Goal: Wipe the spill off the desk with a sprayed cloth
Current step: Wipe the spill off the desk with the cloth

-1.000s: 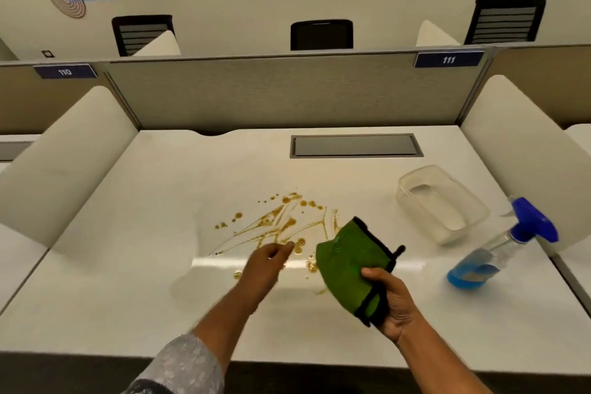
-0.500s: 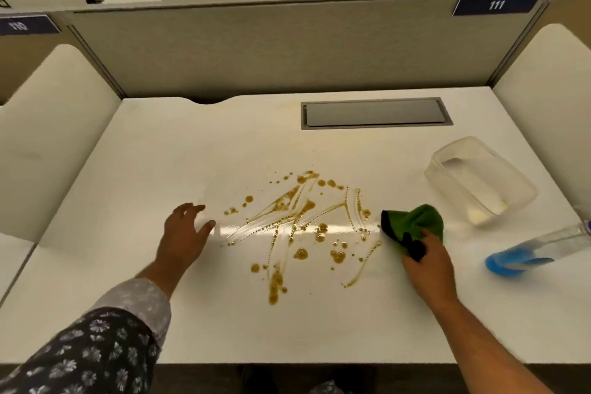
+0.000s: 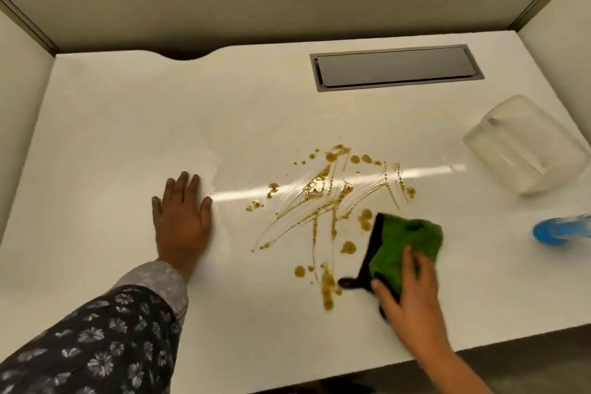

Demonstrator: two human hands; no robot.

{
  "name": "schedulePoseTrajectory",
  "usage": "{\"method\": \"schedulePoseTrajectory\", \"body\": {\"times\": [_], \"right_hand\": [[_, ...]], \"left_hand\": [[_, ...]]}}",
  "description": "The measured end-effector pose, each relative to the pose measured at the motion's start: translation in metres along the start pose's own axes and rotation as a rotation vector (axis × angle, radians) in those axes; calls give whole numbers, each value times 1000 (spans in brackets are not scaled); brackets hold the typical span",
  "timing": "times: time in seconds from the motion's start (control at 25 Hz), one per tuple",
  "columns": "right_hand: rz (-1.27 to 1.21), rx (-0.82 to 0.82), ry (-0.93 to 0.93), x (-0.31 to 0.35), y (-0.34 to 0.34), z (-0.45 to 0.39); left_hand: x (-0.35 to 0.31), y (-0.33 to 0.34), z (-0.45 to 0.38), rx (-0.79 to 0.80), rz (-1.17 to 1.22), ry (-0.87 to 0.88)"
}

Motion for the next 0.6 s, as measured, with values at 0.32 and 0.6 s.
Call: {"method": "schedulePoseTrajectory", "body": {"times": [0.32, 0.6], "right_hand": [[440, 13, -529, 98, 69, 0], [196, -144, 33, 12, -68, -179]], "left_hand": [[7, 6, -7, -50, 0, 4], [6, 6, -6, -67, 26, -18]]}}
Point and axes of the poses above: each hand's wrist, its own z-axis away from the middle knuckle, its own y-axis out of the palm, x = y × z, the point moved 5 cm from there along -z, towards the middle knuckle, and after that the axes turned 9 degrees about x, right-handed, at the moved point
